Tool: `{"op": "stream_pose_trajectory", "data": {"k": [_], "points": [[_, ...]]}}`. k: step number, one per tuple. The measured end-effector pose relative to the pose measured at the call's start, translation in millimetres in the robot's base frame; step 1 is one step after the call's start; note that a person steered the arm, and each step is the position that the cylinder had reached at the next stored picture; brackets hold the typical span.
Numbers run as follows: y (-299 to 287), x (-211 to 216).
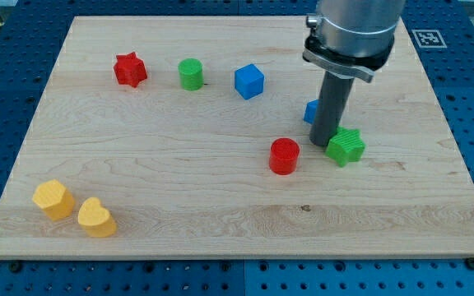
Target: Slide green star to bottom right
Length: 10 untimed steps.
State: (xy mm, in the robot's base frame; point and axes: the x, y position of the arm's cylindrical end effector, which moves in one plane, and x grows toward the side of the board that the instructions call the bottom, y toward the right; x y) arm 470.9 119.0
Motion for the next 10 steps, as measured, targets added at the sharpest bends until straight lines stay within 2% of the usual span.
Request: {"op": "stream_pose_trajectory", "data": {"k": [3,4,7,9,10], "points": [[62,0],[66,7],[67,70],[29,83],[24,106]]}}
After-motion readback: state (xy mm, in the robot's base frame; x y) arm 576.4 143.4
